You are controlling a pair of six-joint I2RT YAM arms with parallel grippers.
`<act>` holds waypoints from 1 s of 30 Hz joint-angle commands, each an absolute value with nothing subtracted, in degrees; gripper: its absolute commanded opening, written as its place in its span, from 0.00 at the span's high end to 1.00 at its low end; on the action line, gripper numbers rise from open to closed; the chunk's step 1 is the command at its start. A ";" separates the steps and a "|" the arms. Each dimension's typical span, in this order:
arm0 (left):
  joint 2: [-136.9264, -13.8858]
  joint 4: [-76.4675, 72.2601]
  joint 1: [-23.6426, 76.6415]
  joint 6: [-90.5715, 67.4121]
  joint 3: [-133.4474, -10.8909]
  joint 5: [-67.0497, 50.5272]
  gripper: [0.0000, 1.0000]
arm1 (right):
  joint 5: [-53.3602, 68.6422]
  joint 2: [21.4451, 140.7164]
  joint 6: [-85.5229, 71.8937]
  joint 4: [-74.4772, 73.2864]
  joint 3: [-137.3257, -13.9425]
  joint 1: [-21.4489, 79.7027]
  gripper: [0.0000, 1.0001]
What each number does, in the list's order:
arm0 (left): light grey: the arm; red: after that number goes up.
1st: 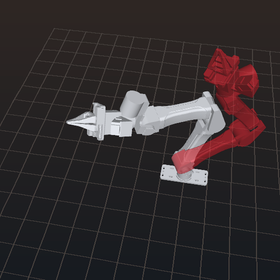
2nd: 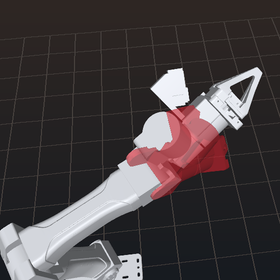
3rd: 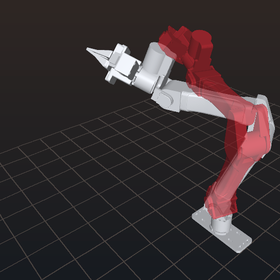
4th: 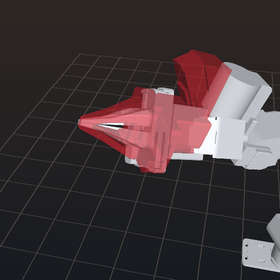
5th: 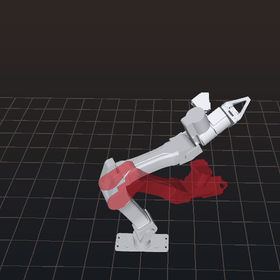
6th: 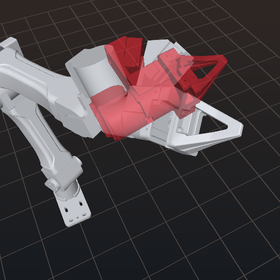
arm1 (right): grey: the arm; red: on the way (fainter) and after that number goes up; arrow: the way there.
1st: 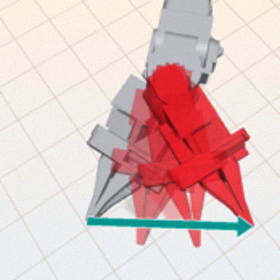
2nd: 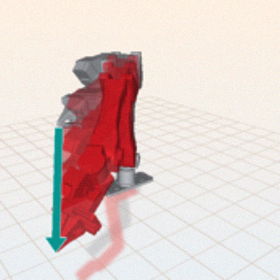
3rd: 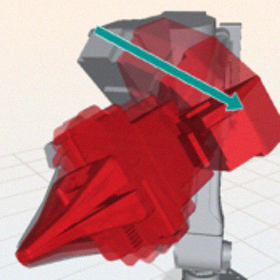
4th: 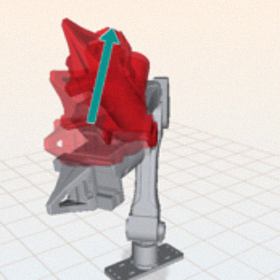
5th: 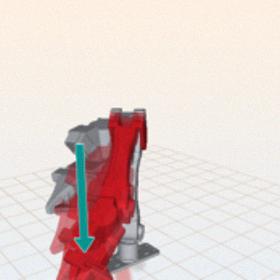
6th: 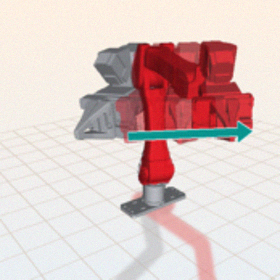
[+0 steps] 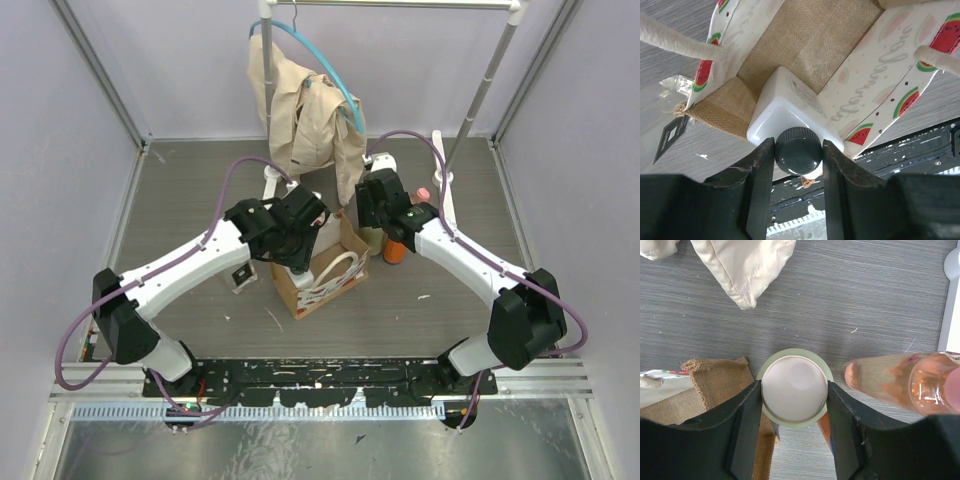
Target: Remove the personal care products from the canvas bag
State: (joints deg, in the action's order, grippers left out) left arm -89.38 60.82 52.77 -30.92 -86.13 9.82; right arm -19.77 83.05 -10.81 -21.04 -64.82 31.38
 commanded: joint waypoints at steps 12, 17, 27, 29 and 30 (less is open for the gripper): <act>-88.51 63.43 53.61 -30.64 -90.24 13.06 0.79 | -21.09 79.16 -11.76 -16.49 -68.17 31.21 0.11; -89.53 68.12 53.64 -27.64 -97.63 15.15 0.77 | -20.06 75.95 -11.67 -20.11 -70.60 32.82 0.09; -92.43 79.58 53.58 -22.75 -119.17 23.83 0.78 | -20.12 73.65 -10.97 -30.08 -79.93 46.57 0.09; -92.52 80.42 53.48 -20.88 -123.04 26.39 0.78 | -19.98 73.67 -11.43 -30.15 -79.45 46.88 0.09; -92.60 80.82 53.30 -19.96 -124.85 27.86 0.78 | -20.33 73.66 -11.76 -30.10 -79.07 46.93 0.09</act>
State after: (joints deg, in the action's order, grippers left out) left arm -93.49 78.50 53.47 -24.25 -116.92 19.53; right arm -20.67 74.56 -10.74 -28.53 -78.19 47.27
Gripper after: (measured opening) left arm 0.425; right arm 0.909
